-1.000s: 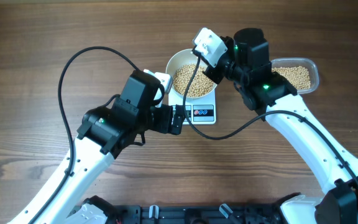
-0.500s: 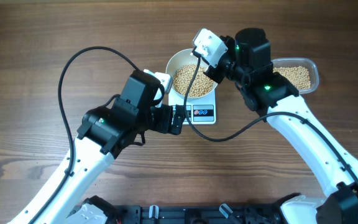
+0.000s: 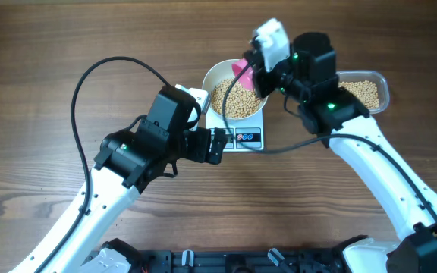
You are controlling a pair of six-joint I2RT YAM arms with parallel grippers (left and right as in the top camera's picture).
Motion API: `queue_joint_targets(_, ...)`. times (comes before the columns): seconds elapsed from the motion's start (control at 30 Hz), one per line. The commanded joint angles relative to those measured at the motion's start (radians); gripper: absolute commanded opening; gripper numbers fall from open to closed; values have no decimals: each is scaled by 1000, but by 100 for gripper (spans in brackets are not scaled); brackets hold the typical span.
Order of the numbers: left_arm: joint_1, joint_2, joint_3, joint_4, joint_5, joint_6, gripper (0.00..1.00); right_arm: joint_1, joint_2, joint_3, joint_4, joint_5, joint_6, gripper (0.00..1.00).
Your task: Scoop item into bowl and weigh 150g on scale
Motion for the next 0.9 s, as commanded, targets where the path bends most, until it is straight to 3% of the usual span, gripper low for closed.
queue_joint_targets(0.0,-5,-1,-3,3,-10,20,100,-111,-32,11,37,-109,276,4)
queue_joint_targets(0.13,-5,-1,-3,3,-10,20,100,-269,-32,11,74,-278,432,4)
queue_joint_targets(0.5,-5,-1,-3,3,-10,20,100,-618,-32,11,64,-432,520,4)
queue_joint_targets(0.87,-5,-1,-3,3,-10,20,100,-716,-32,11,47,-418,510,4)
